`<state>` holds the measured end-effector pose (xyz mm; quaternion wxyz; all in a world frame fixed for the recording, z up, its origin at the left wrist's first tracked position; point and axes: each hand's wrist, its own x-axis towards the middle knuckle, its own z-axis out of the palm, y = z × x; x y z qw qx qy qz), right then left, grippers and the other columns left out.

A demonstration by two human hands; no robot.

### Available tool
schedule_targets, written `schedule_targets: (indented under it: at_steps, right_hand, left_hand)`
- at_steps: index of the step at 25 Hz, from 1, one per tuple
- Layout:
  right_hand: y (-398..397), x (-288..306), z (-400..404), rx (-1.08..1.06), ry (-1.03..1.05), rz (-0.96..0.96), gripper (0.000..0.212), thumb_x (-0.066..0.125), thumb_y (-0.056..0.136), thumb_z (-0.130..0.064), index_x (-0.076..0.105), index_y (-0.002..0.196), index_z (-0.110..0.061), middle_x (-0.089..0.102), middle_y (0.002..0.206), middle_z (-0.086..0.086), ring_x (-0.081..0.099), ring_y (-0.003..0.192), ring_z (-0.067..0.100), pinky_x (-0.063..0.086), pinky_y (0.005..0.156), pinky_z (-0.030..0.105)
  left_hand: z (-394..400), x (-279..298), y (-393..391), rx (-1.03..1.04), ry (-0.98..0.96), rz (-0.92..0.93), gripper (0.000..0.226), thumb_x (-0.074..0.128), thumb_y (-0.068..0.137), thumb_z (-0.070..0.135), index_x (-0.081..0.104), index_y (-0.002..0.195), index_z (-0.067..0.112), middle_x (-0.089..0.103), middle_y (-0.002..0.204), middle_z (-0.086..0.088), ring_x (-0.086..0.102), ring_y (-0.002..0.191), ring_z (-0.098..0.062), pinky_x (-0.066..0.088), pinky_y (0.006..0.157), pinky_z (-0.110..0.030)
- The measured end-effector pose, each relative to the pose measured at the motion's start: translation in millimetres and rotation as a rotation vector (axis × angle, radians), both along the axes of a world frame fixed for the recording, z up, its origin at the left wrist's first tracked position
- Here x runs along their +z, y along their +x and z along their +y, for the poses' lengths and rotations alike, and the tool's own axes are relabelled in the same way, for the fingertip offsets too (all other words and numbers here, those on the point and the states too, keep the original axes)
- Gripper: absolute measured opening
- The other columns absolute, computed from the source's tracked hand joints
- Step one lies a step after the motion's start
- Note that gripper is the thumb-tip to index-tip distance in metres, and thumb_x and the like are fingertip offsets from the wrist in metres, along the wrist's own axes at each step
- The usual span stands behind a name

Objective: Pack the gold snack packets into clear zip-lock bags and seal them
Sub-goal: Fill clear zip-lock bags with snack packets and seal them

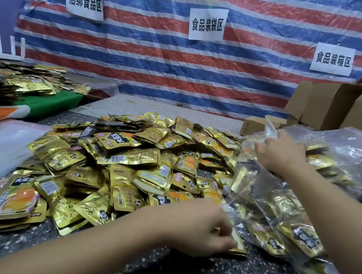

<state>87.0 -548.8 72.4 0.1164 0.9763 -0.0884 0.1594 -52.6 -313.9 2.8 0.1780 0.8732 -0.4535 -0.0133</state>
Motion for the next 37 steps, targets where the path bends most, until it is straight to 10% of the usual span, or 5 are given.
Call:
schedule_targets:
  at_steps: [10,19,26,31,37]
  right_hand:
    - [-13,25,39,0.11,-0.017,-0.336,0.054,0.024,0.103,-0.03,0.068,0.11,-0.001,0.059,0.125,0.021,0.048,0.123,0.036,0.021,0.115,0.056]
    - [-37,-4,92,0.49,0.514,-0.466,0.045,0.037,0.102,-0.02,0.041,0.058,-0.012,0.044,0.066,0.003,0.045,0.069,0.025,0.029,0.058,0.035]
    - [-59,-63,93,0.6,0.673,-0.401,0.028,0.054,0.097,-0.02,0.051,0.07,-0.014,0.049,0.072,-0.002,0.046,0.067,0.015,0.035,0.057,0.028]
    - [-65,-87,91,0.663,0.718,-0.375,0.02,0.051,0.101,-0.018,0.059,0.084,-0.012,0.055,0.08,0.0,0.051,0.074,0.017,0.041,0.065,0.036]
    - [-70,-89,93,0.657,0.745,-0.315,0.037,0.045,0.1,-0.022,0.039,0.063,-0.024,0.045,0.065,-0.006,0.041,0.061,0.006,0.024,0.052,0.026]
  left_hand:
    - [22,7,39,0.246,-0.373,-0.148,0.032,0.053,0.099,0.034,0.067,0.079,0.013,0.062,0.067,0.006,0.056,0.062,-0.005,0.049,0.058,-0.028]
    - [52,1,40,0.476,-0.545,-0.162,0.032,0.051,0.098,0.037,0.065,0.075,0.02,0.058,0.061,0.01,0.052,0.055,-0.004,0.036,0.048,-0.017]
    - [69,15,45,0.669,-0.635,-0.236,0.029,0.049,0.1,0.03,0.067,0.083,0.015,0.065,0.07,0.001,0.062,0.065,-0.019,0.053,0.062,-0.044]
    - [70,8,53,0.704,-0.627,-0.223,0.014,0.053,0.1,0.023,0.065,0.093,0.021,0.061,0.067,-0.001,0.05,0.051,-0.014,0.043,0.05,-0.034]
    - [69,12,54,0.738,-0.604,-0.138,0.079,0.023,0.1,0.055,0.054,0.055,-0.001,0.05,0.047,-0.01,0.044,0.043,-0.021,0.038,0.05,-0.041]
